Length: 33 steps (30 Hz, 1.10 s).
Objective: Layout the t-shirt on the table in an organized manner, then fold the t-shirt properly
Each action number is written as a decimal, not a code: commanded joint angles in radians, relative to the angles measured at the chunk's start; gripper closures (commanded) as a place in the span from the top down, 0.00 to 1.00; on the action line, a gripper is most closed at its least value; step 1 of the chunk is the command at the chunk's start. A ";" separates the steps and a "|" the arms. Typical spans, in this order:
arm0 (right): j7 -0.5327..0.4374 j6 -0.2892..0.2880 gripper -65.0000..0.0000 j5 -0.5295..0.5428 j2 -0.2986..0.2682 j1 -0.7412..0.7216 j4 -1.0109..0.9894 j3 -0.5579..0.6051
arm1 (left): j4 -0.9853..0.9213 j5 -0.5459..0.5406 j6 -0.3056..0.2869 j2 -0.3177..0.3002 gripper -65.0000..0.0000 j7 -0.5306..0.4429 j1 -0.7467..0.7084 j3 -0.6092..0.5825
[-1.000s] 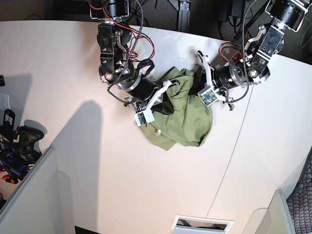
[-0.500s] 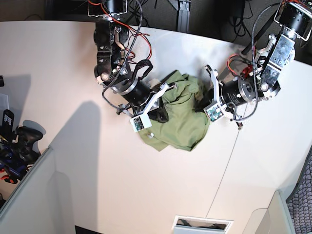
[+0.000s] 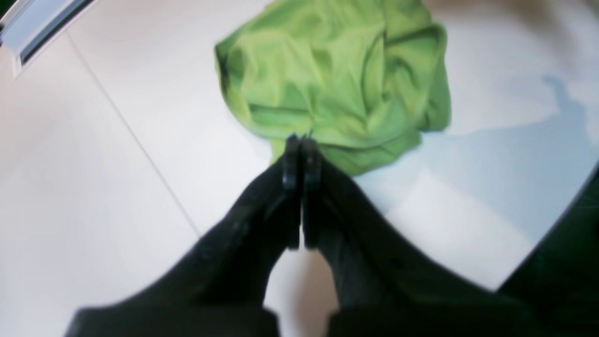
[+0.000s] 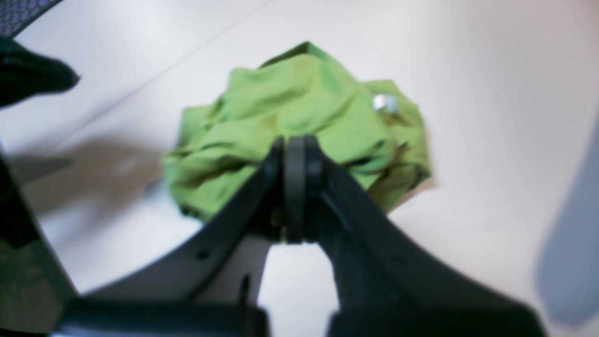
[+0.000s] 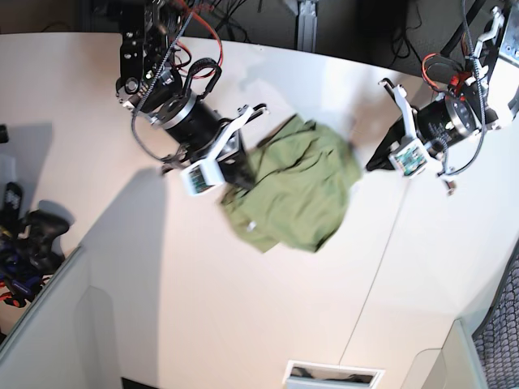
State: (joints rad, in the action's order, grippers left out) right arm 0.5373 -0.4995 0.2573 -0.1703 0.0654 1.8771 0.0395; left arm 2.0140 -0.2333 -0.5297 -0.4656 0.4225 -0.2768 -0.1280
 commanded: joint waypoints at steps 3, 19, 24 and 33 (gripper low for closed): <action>-0.016 -0.005 0.00 0.016 -0.007 0.103 0.094 -0.012 | 0.092 -0.049 -0.006 -0.008 0.00 0.007 -0.088 0.041; -0.009 -0.005 0.00 0.095 -0.148 0.618 0.188 -0.019 | 0.097 0.044 0.010 0.115 0.00 0.057 -0.535 0.057; -0.010 -0.005 0.00 0.095 -0.178 0.720 0.134 -0.019 | -0.087 0.081 0.067 0.136 0.00 0.035 -0.571 0.057; -0.014 0.000 0.00 0.003 -0.159 0.725 -0.160 -0.019 | -0.684 -0.095 0.071 0.111 0.00 -0.060 -0.398 0.013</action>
State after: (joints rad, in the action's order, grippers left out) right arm 0.5285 -0.4950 0.2466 -0.3271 0.7769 1.7039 0.0219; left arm 1.3178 -0.3229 -0.4549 -0.3435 0.3664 -0.6628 -0.1196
